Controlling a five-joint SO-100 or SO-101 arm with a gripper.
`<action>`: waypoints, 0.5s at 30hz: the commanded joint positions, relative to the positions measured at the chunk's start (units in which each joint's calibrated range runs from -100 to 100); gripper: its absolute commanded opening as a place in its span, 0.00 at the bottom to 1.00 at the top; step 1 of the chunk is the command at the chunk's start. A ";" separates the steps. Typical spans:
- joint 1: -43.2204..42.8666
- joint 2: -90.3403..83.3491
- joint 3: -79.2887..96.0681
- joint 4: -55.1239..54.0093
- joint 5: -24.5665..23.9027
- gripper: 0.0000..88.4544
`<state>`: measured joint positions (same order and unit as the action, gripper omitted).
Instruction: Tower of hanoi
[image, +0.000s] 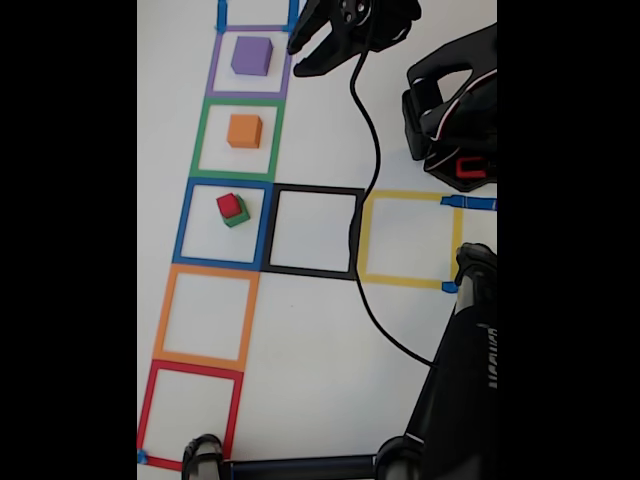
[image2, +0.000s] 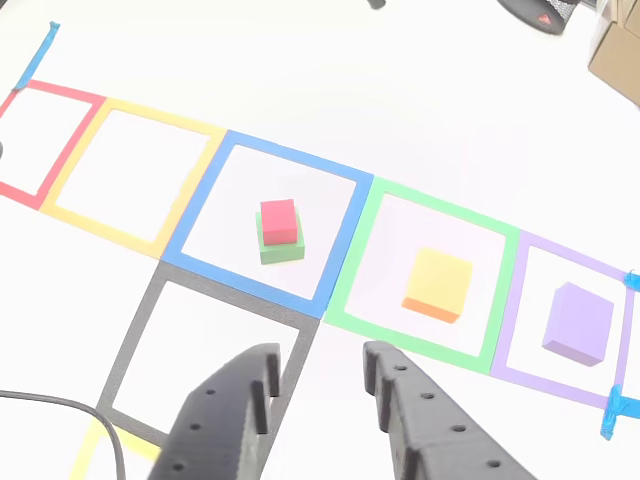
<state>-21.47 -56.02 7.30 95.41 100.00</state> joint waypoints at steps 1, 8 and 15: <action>0.77 -3.69 11.51 -7.31 0.00 0.18; 2.59 -6.12 33.88 -28.60 0.00 0.33; 4.60 -4.66 52.97 -52.81 0.00 0.39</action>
<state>-17.85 -61.33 53.43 55.74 99.64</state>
